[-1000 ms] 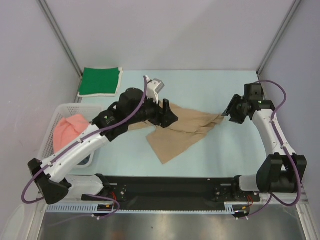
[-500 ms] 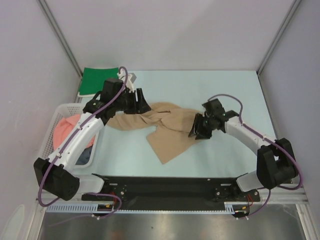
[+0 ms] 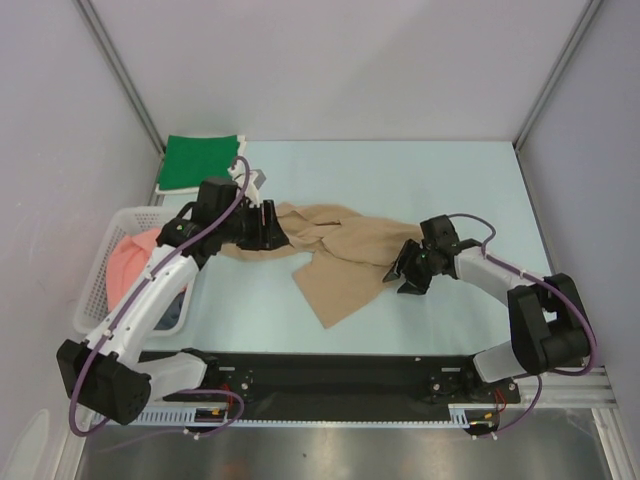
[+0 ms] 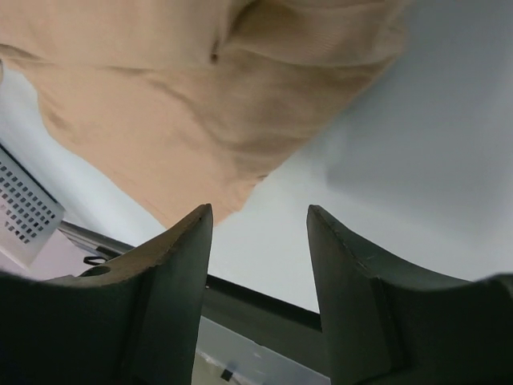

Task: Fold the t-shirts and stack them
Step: Flatten the tshirt out

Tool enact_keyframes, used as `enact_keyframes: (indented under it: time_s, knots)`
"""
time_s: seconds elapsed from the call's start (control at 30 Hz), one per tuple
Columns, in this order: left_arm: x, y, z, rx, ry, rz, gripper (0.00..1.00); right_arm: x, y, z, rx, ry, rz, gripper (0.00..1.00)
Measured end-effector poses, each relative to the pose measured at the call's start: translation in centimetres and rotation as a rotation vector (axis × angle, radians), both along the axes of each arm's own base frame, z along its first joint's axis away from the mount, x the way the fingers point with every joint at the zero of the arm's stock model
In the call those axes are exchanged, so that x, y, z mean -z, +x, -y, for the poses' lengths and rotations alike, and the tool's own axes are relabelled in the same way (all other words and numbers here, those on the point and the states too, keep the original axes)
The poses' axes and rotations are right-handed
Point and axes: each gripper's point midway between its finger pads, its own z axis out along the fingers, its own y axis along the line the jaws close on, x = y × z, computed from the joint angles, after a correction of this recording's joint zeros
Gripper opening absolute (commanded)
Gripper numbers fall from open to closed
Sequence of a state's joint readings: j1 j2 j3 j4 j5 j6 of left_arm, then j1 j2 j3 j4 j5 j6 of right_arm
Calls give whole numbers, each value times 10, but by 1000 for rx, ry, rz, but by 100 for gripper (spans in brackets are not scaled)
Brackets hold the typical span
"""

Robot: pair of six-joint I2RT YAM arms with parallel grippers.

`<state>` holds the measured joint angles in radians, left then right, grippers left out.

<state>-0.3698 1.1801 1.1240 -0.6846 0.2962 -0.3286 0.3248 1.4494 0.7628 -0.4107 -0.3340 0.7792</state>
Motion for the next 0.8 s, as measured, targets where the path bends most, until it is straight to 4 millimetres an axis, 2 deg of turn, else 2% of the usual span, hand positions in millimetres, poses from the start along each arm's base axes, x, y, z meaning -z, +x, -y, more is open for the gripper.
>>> enact_keyframes:
  time_s: [0.17,0.23,0.33,0.5,0.6,0.63,0.73,0.8]
  knots:
    - [-8,-7,-11,-19,26,39,57,17,-14,2,47,20,-54,55]
    - [-10,-9,-14,-26,32,49,57,21,-16,1,56,29,-64,51]
    - [-11,-10,-15,-29,37,57,57,24,-11,-4,74,54,-69,46]
    - [-11,-10,-16,-30,38,57,57,25,2,-13,96,102,-51,45]
    - [-11,-12,-17,-33,38,63,58,27,13,-17,107,116,-35,17]
    - [-11,-14,-18,-34,37,66,58,30,15,-16,112,114,-39,0]
    - [-9,-20,-22,-39,39,73,58,34,20,-13,133,131,-64,0]
    - [-7,-24,-24,-47,40,74,57,34,25,-1,169,132,-71,0]
